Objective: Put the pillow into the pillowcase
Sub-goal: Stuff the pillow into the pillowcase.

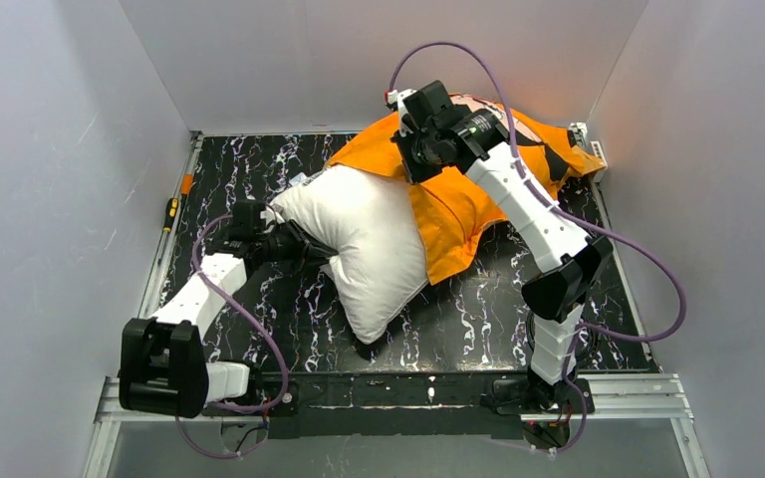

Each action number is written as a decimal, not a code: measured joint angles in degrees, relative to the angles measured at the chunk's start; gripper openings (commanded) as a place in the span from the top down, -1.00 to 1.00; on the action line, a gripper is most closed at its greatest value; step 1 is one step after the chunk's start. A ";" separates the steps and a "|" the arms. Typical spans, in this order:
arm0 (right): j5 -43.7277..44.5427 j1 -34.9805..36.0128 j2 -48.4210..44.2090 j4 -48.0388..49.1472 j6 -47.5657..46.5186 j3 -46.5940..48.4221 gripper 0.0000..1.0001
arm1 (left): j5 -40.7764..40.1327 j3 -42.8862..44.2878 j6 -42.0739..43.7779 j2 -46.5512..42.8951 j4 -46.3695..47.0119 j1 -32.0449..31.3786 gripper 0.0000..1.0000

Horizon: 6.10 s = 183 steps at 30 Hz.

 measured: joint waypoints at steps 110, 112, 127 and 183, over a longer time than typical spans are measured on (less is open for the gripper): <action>-18.32 4.98 -1.46 8.79 16.35 -11.74 0.97 | 2.10 4.74 -1.70 13.27 10.45 3.39 1.00; -19.93 4.57 -1.46 8.33 16.72 -9.33 0.97 | 1.22 4.74 -2.78 13.27 11.50 2.75 1.00; -21.99 10.86 3.48 8.31 16.59 -1.90 0.97 | -11.63 4.68 -11.78 12.57 12.83 -3.58 1.00; -42.21 -15.26 -12.98 29.31 33.22 -11.10 0.97 | 1.88 3.74 1.03 -10.34 -16.74 16.79 -0.78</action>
